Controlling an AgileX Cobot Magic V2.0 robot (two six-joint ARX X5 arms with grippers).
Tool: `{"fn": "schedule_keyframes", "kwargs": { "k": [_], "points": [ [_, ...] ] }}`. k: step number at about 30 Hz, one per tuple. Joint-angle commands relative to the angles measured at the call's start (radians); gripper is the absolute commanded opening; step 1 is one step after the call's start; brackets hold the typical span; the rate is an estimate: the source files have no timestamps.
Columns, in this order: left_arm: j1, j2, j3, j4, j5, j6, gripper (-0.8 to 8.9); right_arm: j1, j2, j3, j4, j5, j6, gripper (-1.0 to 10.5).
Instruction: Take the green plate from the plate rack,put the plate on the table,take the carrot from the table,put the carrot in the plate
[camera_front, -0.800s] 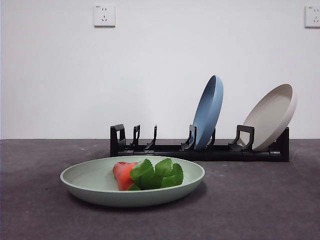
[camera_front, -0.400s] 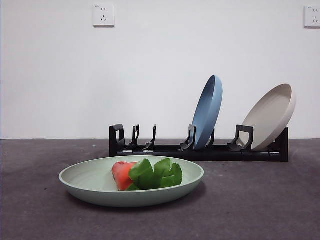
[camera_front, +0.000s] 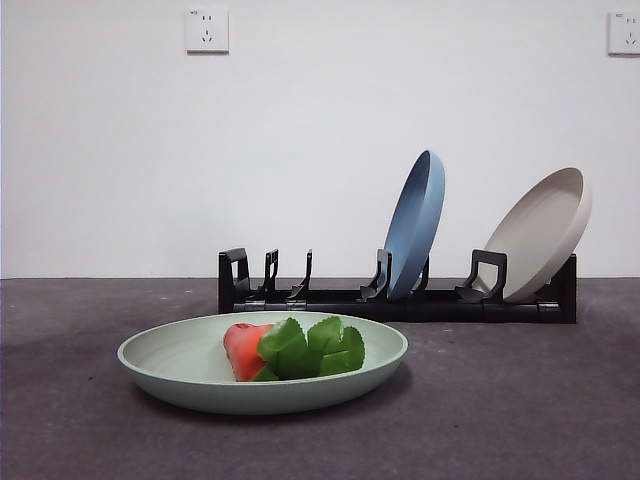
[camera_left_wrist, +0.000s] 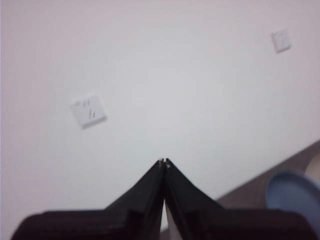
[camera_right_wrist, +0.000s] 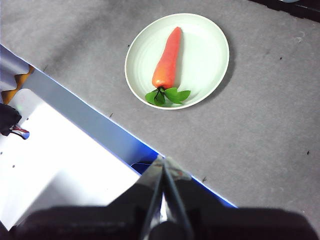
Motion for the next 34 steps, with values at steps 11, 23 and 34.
{"fn": "schedule_keyframes", "kwargs": {
  "k": [11, 23, 34],
  "points": [
    [0.101, -0.332, -0.554, 0.051, -0.004, -0.048, -0.03, 0.002, -0.001, -0.003, 0.004, 0.003, -0.009, 0.0],
    [0.132, -0.523, -0.856, 0.052, -0.031, -0.104, -0.03, 0.002, -0.001, -0.003, 0.003, 0.003, -0.009, 0.0],
    [0.135, -0.59, -0.945, -0.003, -0.035, -0.161, -0.03, 0.002, -0.001, -0.003, 0.003, 0.003, -0.009, 0.0]
  ]
}}
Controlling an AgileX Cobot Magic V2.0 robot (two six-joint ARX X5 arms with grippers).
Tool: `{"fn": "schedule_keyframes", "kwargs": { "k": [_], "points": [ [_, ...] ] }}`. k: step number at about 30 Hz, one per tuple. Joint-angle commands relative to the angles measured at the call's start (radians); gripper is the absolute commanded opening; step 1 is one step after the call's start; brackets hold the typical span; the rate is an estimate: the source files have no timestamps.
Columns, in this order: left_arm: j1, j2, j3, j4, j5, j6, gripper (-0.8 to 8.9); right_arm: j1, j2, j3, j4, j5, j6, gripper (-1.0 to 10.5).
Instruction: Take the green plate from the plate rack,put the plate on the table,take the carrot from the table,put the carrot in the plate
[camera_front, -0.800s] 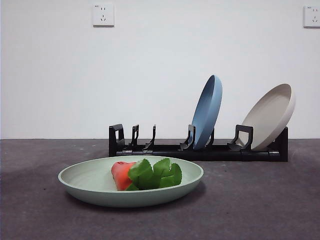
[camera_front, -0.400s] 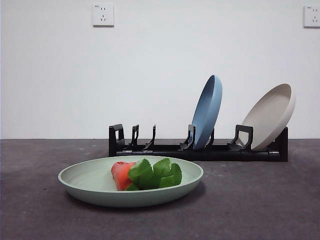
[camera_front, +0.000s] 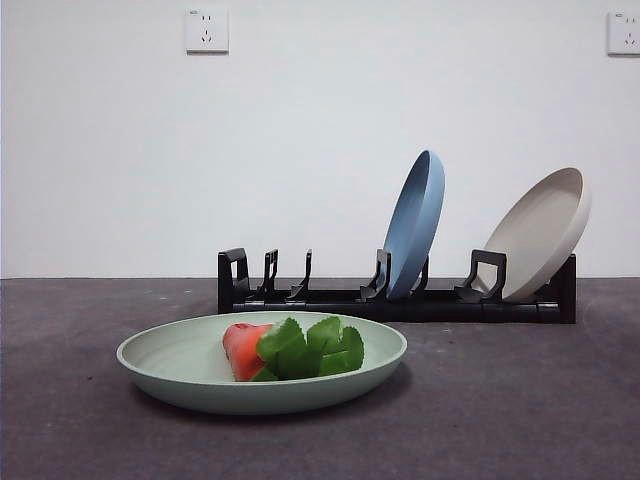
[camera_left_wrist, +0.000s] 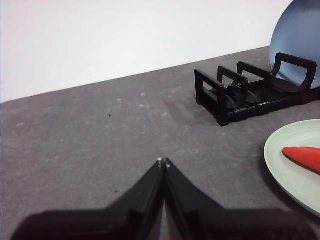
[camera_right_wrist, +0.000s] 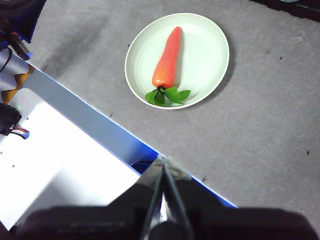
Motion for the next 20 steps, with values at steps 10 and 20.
{"fn": "schedule_keyframes", "kwargs": {
  "k": [10, 20],
  "points": [
    [0.003, -0.003, -0.014, -0.05, 0.01, -0.041, -0.03, 0.002, -0.001, -0.003, 0.004, 0.003, -0.009, 0.0],
    [0.003, -0.003, -0.014, -0.05, 0.01, -0.041, -0.03, 0.002, -0.001, -0.003, 0.004, 0.003, -0.009, 0.0]
  ]
}}
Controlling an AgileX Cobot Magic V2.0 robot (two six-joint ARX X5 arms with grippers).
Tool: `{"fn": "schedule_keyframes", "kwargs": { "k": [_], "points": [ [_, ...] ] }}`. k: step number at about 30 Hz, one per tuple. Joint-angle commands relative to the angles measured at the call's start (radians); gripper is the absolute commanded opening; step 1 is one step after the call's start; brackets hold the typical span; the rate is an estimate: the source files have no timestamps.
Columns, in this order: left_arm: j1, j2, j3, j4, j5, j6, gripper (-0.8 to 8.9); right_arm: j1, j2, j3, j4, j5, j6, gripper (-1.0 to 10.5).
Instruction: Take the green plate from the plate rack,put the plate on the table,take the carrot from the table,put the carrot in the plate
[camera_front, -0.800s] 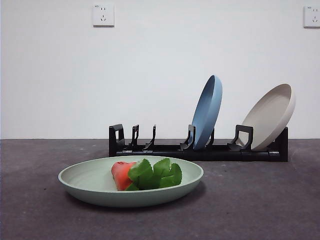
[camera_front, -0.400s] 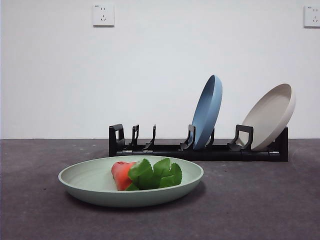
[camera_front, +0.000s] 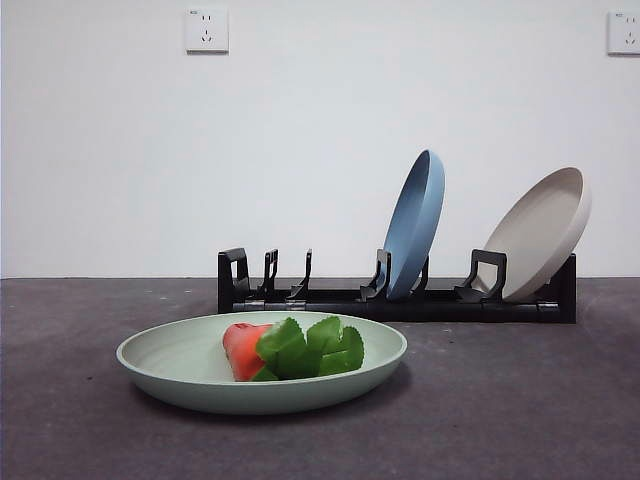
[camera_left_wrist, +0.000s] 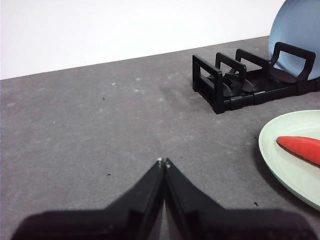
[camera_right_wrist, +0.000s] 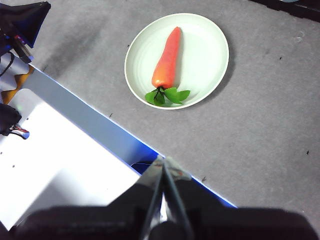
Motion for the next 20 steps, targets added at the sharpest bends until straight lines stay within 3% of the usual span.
{"fn": "schedule_keyframes", "kwargs": {
  "k": [1, 7, 13, 15, 17, 20],
  "points": [
    [0.003, -0.003, -0.014, 0.001, 0.007, -0.007, -0.03, 0.002, -0.001, -0.003, 0.004, 0.003, -0.009, 0.0],
    [0.003, -0.003, -0.014, 0.001, 0.007, -0.007, -0.03, 0.002, -0.001, -0.003, 0.004, 0.003, -0.009, 0.0],
    [0.003, -0.003, -0.014, 0.001, 0.007, -0.007, -0.03, -0.02, -0.016, -0.003, 0.006, 0.095, -0.02, 0.0],
    [0.003, -0.003, -0.014, 0.001, 0.006, -0.007, -0.03, -0.056, -0.027, -0.003, 0.003, 0.087, -0.024, 0.0],
    [0.003, -0.003, -0.014, 0.001, 0.007, -0.007, -0.03, -0.109, -0.047, -0.004, 0.019, 0.082, -0.08, 0.0],
    [0.002, -0.003, -0.014, 0.001, 0.007, -0.007, -0.03, -0.224, -0.092, -0.024, 0.117, 0.078, -0.107, 0.0]
  ]
}}
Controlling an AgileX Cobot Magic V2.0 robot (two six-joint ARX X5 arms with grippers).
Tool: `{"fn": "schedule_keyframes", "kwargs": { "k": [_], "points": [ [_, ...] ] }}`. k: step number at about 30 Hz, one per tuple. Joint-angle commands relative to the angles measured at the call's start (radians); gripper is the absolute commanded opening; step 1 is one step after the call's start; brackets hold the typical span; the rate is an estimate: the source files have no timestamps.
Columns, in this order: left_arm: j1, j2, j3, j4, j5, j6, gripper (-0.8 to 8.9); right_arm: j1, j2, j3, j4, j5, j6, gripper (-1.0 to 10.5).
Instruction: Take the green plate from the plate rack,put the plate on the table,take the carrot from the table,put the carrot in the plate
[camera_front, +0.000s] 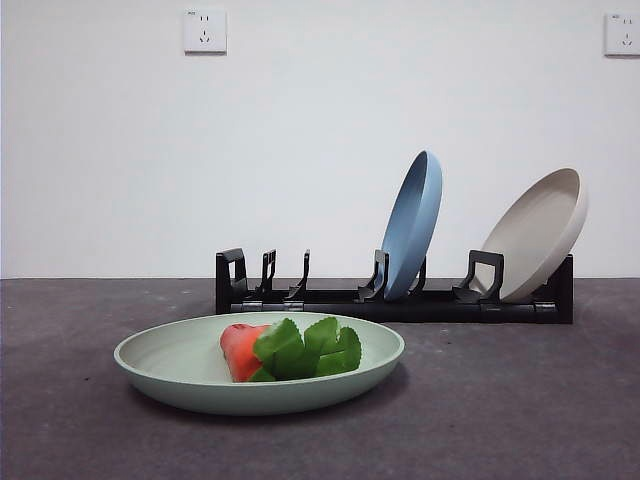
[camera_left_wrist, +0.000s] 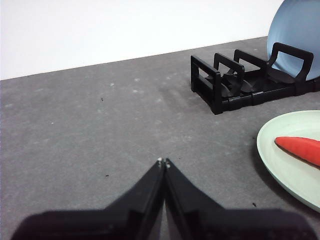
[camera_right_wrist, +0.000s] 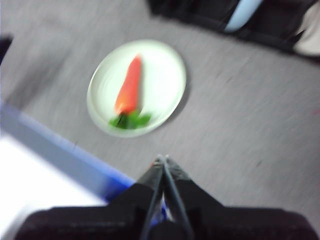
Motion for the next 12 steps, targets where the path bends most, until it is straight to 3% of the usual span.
{"fn": "schedule_keyframes", "kwargs": {
  "k": [1, 3, 9, 12],
  "points": [
    [0.002, -0.003, -0.014, 0.002, 0.006, -0.007, -0.03, -0.119, -0.052, -0.041, 0.131, -0.011, -0.053, 0.0],
    [0.002, -0.003, -0.014, 0.002, 0.006, -0.007, -0.03, -0.214, -0.102, -0.095, 0.239, -0.045, -0.073, 0.0],
    [0.002, -0.003, -0.014, 0.002, 0.006, -0.007, -0.03, -0.499, -0.291, -0.384, 0.534, -0.274, -0.202, 0.0],
    [0.002, -0.003, -0.014, 0.002, 0.006, -0.007, -0.03, -0.589, -0.373, -0.546, 0.688, -0.321, -0.238, 0.0]
  ]
}}
